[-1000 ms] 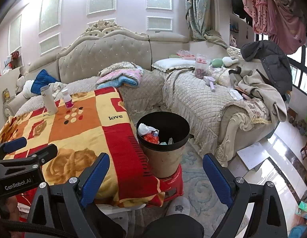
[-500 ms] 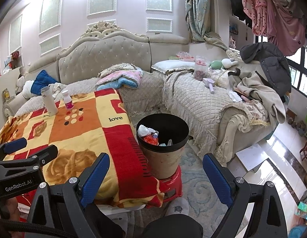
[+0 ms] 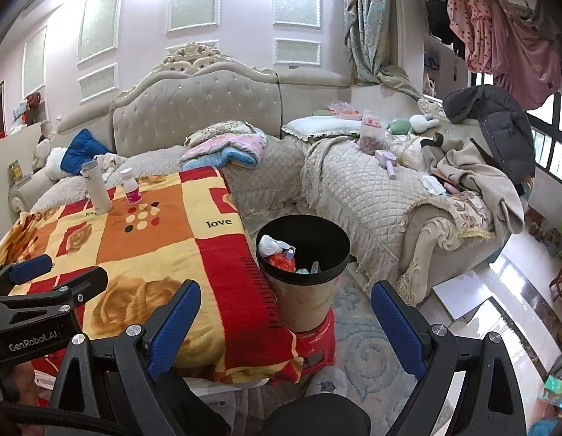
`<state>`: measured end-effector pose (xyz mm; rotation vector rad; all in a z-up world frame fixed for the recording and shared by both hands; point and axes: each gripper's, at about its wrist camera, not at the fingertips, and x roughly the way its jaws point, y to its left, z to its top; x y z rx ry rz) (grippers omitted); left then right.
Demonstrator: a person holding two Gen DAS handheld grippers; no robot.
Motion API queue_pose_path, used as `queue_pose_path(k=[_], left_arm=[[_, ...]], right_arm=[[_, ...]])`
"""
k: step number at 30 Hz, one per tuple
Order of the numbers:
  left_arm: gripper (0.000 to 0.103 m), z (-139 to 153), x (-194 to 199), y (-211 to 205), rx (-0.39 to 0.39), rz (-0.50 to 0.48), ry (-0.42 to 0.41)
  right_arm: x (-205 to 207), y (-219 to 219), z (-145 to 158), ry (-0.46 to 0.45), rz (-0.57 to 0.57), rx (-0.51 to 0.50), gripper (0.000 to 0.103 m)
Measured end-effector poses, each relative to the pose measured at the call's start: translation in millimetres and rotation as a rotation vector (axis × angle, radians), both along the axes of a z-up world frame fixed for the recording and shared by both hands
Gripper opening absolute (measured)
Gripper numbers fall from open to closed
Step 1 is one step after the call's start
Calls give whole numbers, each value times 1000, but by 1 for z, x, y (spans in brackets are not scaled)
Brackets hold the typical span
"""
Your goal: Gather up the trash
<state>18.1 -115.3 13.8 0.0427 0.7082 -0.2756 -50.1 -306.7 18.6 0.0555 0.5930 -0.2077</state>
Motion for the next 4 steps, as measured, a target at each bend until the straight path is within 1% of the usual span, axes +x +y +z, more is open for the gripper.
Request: queue_pose_path(k=[4], left_arm=[[97, 3, -6, -2, 33, 8, -32]], right_arm=[[-3, 2, 1, -4, 1, -2, 94]])
